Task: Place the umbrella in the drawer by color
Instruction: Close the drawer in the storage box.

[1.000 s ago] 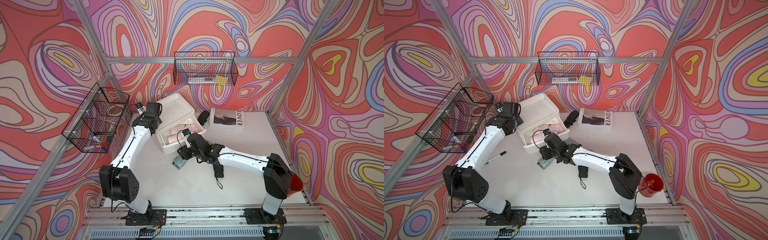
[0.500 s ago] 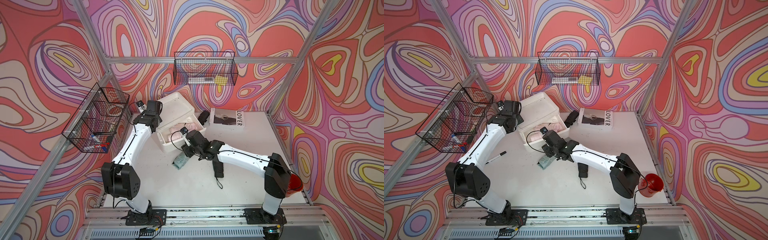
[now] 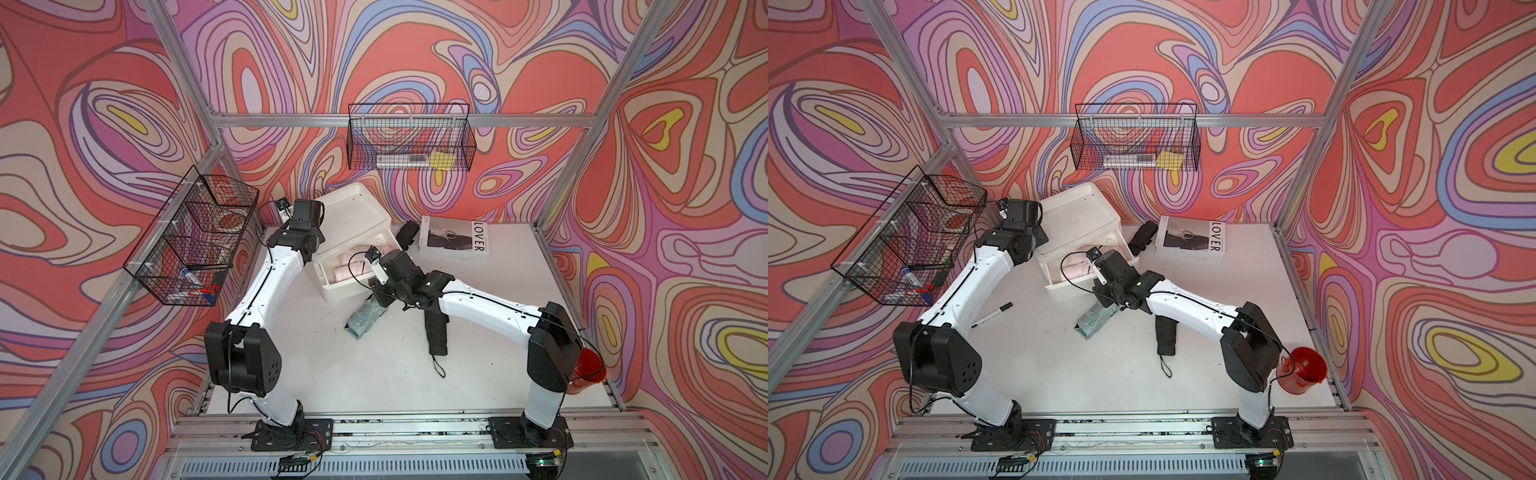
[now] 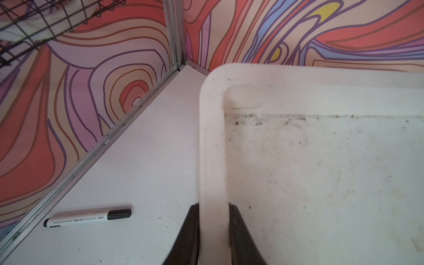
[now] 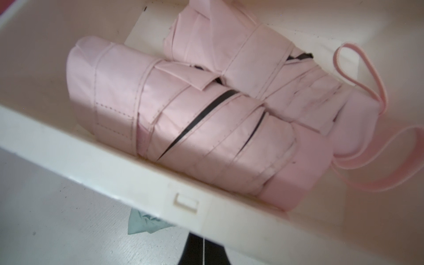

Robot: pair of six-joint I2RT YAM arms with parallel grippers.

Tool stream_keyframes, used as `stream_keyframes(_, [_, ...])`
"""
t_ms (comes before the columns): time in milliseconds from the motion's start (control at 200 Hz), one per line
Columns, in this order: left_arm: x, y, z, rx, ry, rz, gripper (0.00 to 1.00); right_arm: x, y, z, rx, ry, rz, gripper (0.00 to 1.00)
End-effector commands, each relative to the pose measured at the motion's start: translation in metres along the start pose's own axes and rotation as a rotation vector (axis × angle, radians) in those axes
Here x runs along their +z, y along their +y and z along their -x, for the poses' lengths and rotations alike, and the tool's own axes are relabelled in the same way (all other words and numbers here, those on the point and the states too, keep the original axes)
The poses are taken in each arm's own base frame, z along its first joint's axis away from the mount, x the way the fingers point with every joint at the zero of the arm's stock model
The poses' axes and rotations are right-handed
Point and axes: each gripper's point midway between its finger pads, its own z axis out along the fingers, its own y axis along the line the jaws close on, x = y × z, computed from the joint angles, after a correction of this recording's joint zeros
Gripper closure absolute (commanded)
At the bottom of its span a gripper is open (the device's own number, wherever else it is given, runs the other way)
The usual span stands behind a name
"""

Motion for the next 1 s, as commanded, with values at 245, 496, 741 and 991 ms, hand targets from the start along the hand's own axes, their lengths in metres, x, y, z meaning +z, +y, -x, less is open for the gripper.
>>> stream_keyframes(245, [-0.021,-0.047,-0.081,0.203,0.322,-0.254,1.0,-0.054,-0.026,0.121,0.076,-0.428,-0.054,0.84])
stream_keyframes(496, [-0.018,-0.033,-0.078,0.124,0.305,-0.168,1.0,-0.042,-0.026,0.111,0.173,-0.396,-0.036,0.62])
stream_keyframes(741, [-0.023,-0.036,-0.079,0.086,0.326,-0.191,1.0,-0.019,-0.026,0.103,0.253,-0.406,-0.028,0.61])
stream_keyframes(991, [-0.026,-0.041,-0.082,0.074,0.348,-0.221,1.0,-0.026,-0.035,0.118,0.257,-0.453,-0.076,0.91])
